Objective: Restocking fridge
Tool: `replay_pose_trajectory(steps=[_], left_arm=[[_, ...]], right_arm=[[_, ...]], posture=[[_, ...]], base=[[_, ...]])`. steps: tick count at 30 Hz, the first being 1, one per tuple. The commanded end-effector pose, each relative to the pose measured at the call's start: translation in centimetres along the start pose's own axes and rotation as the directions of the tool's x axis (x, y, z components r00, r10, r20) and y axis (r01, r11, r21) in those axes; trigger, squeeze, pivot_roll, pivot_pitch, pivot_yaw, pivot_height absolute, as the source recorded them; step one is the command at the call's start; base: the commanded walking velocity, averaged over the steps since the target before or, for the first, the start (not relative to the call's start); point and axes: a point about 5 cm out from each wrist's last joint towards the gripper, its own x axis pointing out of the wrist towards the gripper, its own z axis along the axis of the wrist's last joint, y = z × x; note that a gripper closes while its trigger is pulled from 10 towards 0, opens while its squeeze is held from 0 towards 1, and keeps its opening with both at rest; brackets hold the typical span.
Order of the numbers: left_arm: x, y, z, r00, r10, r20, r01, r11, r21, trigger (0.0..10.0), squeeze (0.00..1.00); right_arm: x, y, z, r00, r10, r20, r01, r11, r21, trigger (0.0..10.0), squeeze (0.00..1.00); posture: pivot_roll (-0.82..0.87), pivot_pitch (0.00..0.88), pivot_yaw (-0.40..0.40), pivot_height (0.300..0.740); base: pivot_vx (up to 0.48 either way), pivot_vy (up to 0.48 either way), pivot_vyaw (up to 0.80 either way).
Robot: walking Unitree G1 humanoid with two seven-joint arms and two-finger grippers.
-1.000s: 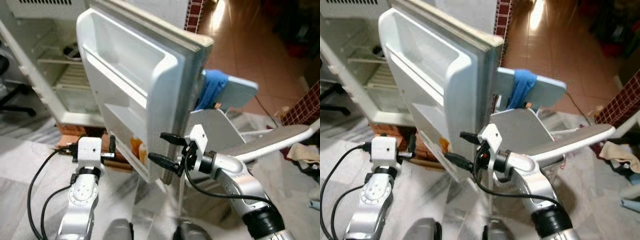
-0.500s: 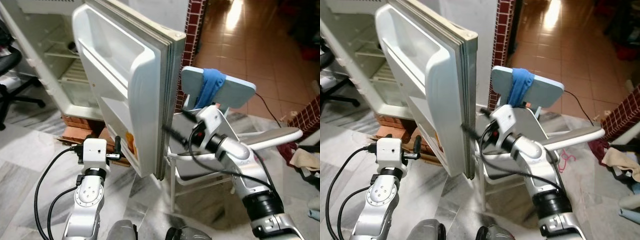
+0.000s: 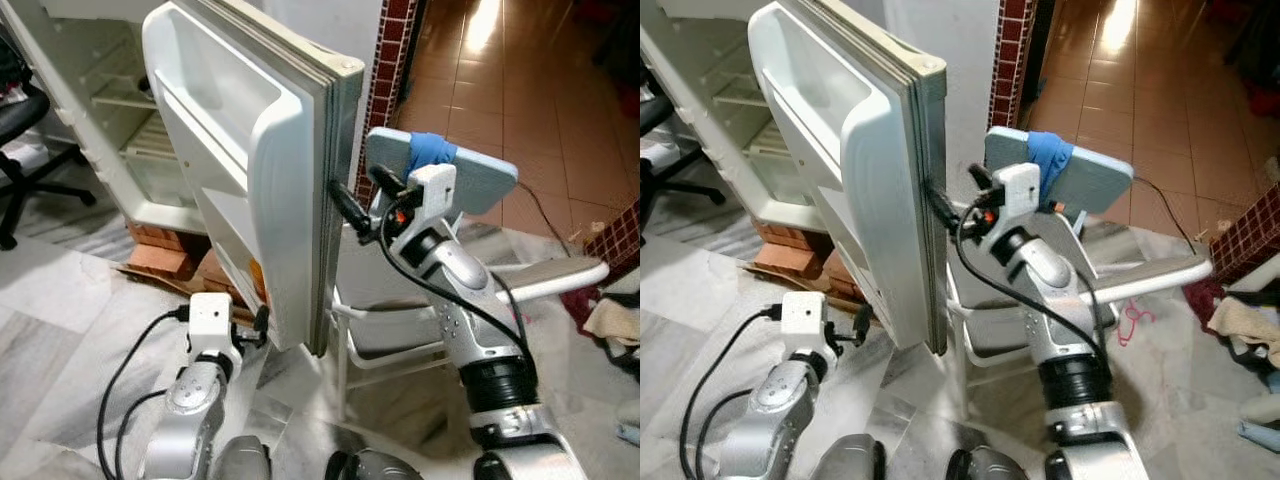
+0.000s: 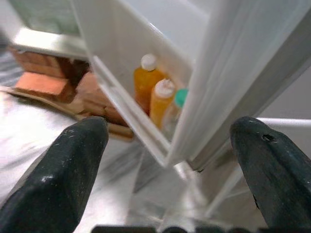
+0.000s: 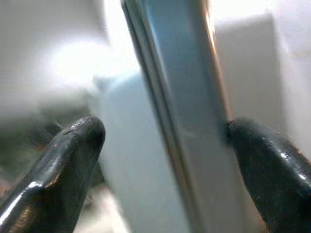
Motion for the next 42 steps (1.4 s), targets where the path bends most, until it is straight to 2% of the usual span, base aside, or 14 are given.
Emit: replay_pose_trajectory(steps=[1, 2, 4, 5, 7, 9, 12, 15, 19, 23, 26, 30, 35, 42], left_arm=[[0.1, -0.4, -0.4, 0.999, -0.016, -0.043, 0.016, 1.0, 0.005, 10.0, 0.0], [0.1, -0.4, -0.4, 0.999, -0.016, -0.043, 0.016, 1.0, 0.005, 10.0, 0.0], [0.1, -0.5, -0.6, 0.998, -0.025, -0.064, 0.026, 1.0, 0.01, 10.0, 0.0], [0.1, -0.5, -0.6, 0.998, -0.025, -0.064, 0.026, 1.0, 0.01, 10.0, 0.0], [0.1, -0.6, -0.6, 0.997, -0.029, -0.073, 0.03, 0.999, 0.012, 10.0, 0.0], [0.0, -0.6, -0.6, 0.997, -0.029, -0.077, 0.03, 1.0, 0.01, 10.0, 0.0], [0.0, -0.5, -0.5, 0.996, -0.024, -0.081, 0.024, 1.0, 0.003, 10.0, 0.0], [0.0, -0.5, -0.5, 0.996, -0.022, -0.085, 0.022, 1.0, 0.003, 10.0, 0.0], [-0.1, -0.6, -0.5, 0.996, -0.021, -0.092, 0.022, 1.0, 0.004, 10.0, 0.0], [-0.1, -0.5, -0.4, 0.995, -0.018, -0.094, 0.019, 1.0, 0.006, 10.0, 0.0], [-0.1, -0.4, -0.5, 0.995, -0.014, -0.098, 0.015, 1.0, 0.004, 10.0, 0.0], [-0.1, -0.5, -0.5, 0.994, -0.023, -0.104, 0.025, 1.0, 0.012, 10.0, 0.0], [0.0, -0.5, -0.5, 0.994, -0.027, -0.107, 0.028, 0.999, 0.014, 10.0, 0.0], [0.0, -0.5, -0.5, 0.994, -0.026, -0.108, 0.028, 0.999, 0.018, 10.0, 0.0]], right_arm=[[0.8, 2.3, 1.9, 0.987, 0.152, 0.054, -0.157, 0.983, 0.09, 10.0, 0.0], [0.8, 2.3, 1.9, 0.987, 0.152, 0.054, -0.157, 0.983, 0.09, 10.0, 0.0], [0.7, 4.7, 4.1, 0.934, 0.325, 0.147, -0.351, 0.908, 0.228, 10.0, 0.0], [0.7, 4.7, 4.1, 0.934, 0.325, 0.147, -0.351, 0.908, 0.228, 10.0, 0.0], [0.2, 5.6, 5.0, 0.899, 0.399, 0.178, -0.435, 0.856, 0.279, 10.0, 0.0], [0.0, 5.3, 4.8, 0.907, 0.386, 0.167, -0.419, 0.861, 0.287, 10.0, 0.0], [-0.6, 3.5, 2.8, 0.958, 0.284, 0.052, -0.287, 0.922, 0.26, 10.0, 0.0], [-0.6, 1.3, 0.8, 0.994, 0.092, -0.066, -0.085, 0.992, 0.096, 10.0, 0.0], [-1.7, -1.6, -1.9, 0.971, -0.107, -0.215, 0.07, 0.982, -0.174, 10.0, 0.0], [-3.4, -2.7, -3.4, 0.953, -0.115, -0.281, 0.072, 0.985, -0.157, 10.0, 0.0], [-4.8, -3.2, -4.1, 0.928, -0.075, -0.365, 0.004, 0.982, -0.19, 10.0, 0.0], [-5.6, -3.3, -4.6, 0.914, -0.002, -0.406, -0.065, 0.986, -0.152, 10.0, 0.0], [-6.3, -4.5, -6.2, 0.849, -0.073, -0.524, -0.105, 0.948, -0.301, 10.0, 0.0], [-6.6, -6.2, -6.6, 0.797, -0.159, -0.583, -0.086, 0.925, -0.37, 10.0, 0.0]], posture=[[0.12, 0.088, -0.017, 0.74], [0.12, 0.088, -0.017, 0.74], [0.12, 0.091, -0.018, 0.74], [0.12, 0.091, -0.018, 0.74], [0.12, 0.092, -0.019, 0.74], [0.12, 0.093, -0.02, 0.74], [0.12, 0.097, -0.021, 0.74], [0.12, 0.099, -0.021, 0.74], [0.13, 0.1, -0.023, 0.74], [0.13, 0.105, -0.023, 0.74], [0.13, 0.107, -0.021, 0.74], [0.12, 0.106, -0.018, 0.74], [0.13, 0.107, -0.015, 0.74], [0.14, 0.11, -0.017, 0.74]], base=[[0.0, 0.0, 0.0], [0.0, 0.0, 0.0], [0.0, 0.0, 0.0], [0.0, 0.0, 0.0], [0.0, 0.0, 0.0], [0.0, 0.0, 0.0], [0.0, 0.0, 0.0], [0.0, 0.0, 0.0], [0.0, 0.0, 0.0], [0.0, 0.0, 0.0], [0.0, 0.0, 0.0], [0.0, 0.0, 0.0], [0.0, 0.0, 0.0], [0.0, 0.0, 0.0]])
